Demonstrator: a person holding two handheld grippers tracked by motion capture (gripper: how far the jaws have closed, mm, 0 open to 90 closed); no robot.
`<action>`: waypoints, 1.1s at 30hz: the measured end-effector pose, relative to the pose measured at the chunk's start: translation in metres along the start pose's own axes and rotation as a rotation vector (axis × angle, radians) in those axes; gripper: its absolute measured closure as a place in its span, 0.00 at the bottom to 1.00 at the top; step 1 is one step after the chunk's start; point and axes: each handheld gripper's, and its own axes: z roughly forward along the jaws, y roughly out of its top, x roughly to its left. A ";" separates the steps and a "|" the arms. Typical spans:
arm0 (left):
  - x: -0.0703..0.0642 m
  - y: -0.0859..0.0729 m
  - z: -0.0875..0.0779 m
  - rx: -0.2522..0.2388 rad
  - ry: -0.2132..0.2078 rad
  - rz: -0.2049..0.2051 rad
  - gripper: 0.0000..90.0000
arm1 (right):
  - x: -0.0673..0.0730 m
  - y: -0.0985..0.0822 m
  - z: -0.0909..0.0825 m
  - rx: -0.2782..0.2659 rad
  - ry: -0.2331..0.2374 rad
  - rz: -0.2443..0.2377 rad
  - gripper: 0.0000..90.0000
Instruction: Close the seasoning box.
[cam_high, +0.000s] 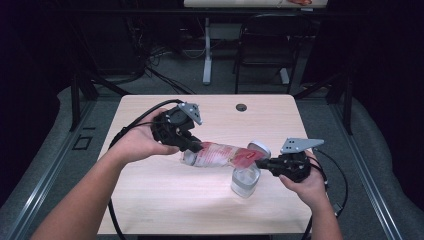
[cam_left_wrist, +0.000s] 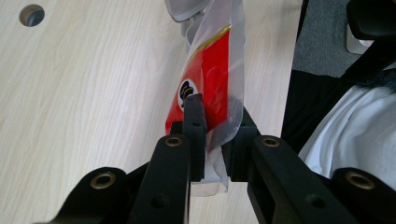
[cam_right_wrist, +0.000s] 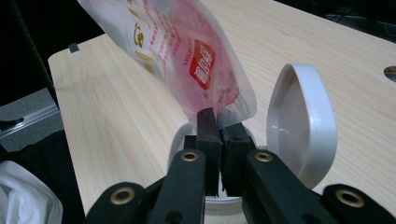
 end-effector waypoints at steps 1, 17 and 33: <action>0.000 0.000 0.000 0.000 -0.001 0.003 0.91 | 0.000 0.000 0.000 0.003 -0.001 0.001 0.98; 0.000 0.003 0.002 0.005 -0.002 0.011 0.91 | -0.001 -0.002 0.000 0.007 -0.007 0.006 0.97; -0.001 0.006 0.002 0.004 -0.006 0.010 0.91 | -0.002 -0.003 0.000 0.004 -0.009 0.009 0.97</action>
